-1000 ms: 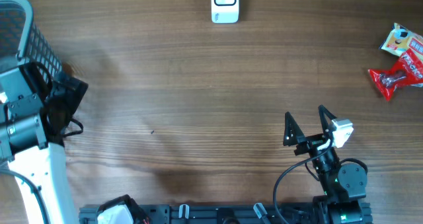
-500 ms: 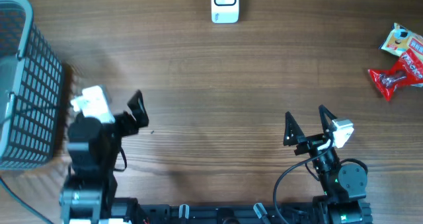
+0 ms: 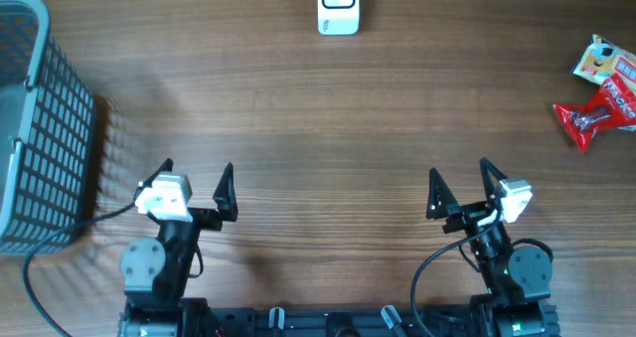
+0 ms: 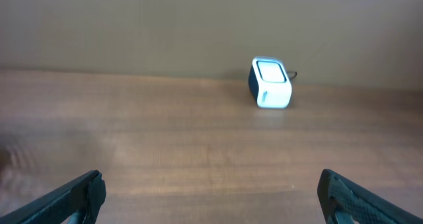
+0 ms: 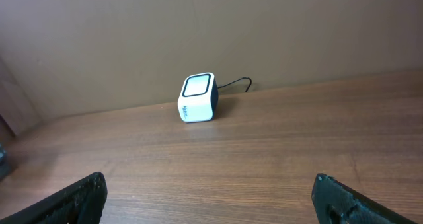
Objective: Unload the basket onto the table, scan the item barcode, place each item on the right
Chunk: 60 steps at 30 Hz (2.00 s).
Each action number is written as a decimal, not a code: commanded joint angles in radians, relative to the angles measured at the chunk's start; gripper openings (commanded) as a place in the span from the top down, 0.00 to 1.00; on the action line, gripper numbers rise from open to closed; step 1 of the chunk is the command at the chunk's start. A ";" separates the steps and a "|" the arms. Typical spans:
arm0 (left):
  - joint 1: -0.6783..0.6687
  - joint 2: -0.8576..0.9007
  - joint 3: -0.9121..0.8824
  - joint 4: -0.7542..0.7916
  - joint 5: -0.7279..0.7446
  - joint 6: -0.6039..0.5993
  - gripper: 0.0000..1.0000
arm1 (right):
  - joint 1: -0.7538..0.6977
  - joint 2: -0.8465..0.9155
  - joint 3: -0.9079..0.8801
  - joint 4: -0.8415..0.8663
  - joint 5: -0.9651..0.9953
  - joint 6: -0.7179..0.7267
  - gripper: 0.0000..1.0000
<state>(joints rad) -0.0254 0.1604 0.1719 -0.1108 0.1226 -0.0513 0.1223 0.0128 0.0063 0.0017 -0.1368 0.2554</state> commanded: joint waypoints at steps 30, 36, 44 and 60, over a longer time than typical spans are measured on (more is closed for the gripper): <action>0.027 -0.157 -0.166 0.042 -0.015 -0.013 0.00 | -0.006 -0.009 -0.001 0.006 0.010 -0.018 0.00; 0.027 -0.157 -0.166 0.042 -0.015 -0.013 0.00 | -0.006 -0.009 -0.001 0.006 0.010 -0.018 0.00; 0.027 -0.156 -0.166 0.042 -0.015 -0.013 0.00 | -0.006 -0.009 -0.001 0.006 0.010 -0.018 0.00; 0.027 -0.156 -0.166 0.042 -0.015 -0.013 0.00 | -0.006 -0.009 -0.001 0.006 0.010 -0.018 0.00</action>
<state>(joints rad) -0.0036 0.0135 0.0105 -0.0639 0.1097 -0.0578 0.1223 0.0128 0.0063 0.0017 -0.1368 0.2554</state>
